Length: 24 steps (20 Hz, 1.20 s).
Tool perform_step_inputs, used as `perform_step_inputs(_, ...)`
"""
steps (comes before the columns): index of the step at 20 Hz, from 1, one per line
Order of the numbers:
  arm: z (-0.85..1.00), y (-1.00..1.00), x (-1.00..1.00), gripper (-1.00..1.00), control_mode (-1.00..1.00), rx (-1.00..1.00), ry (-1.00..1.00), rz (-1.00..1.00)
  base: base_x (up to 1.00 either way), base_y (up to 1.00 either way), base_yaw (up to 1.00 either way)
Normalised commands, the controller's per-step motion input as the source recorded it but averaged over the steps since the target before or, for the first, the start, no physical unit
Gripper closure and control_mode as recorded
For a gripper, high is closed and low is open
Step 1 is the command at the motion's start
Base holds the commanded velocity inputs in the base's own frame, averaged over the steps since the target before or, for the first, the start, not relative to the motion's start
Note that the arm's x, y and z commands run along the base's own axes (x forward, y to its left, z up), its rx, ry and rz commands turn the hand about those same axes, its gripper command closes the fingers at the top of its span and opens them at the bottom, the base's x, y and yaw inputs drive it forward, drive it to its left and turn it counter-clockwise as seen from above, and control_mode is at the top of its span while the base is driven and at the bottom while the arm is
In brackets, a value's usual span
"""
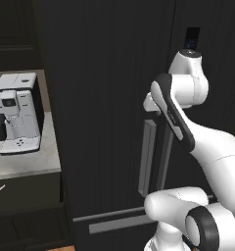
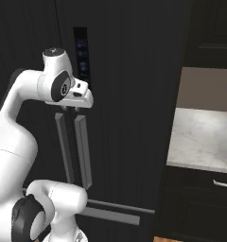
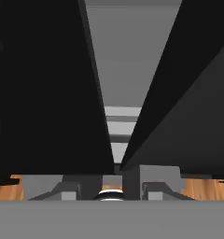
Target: Pick up the straw from the left drawer and put it inside the smoothie cup.
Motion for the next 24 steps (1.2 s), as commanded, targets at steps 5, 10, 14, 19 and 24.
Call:
perform_step_inputs(5, -0.05, -0.04, -0.32, -1.00, -1.00, 0.00, 0.00, -0.01, 0.00, 0.00, 0.00)
perform_step_inputs(10, -0.11, -0.05, -0.52, -1.00, -1.00, 0.00, 0.00, 0.00, 0.00, 0.00, 0.00)
perform_step_inputs(14, -0.44, 0.00, -0.36, -1.00, -1.00, 0.00, -0.01, 0.00, 0.00, 0.00, 0.00)
perform_step_inputs(19, -0.47, 0.00, -0.10, -1.00, -1.00, 0.00, -0.02, 0.00, 0.00, 0.00, 0.00)
perform_step_inputs(24, -0.07, 0.00, 0.00, -1.00, -1.00, 0.00, 0.00, 0.00, 0.00, 0.00, 0.00)
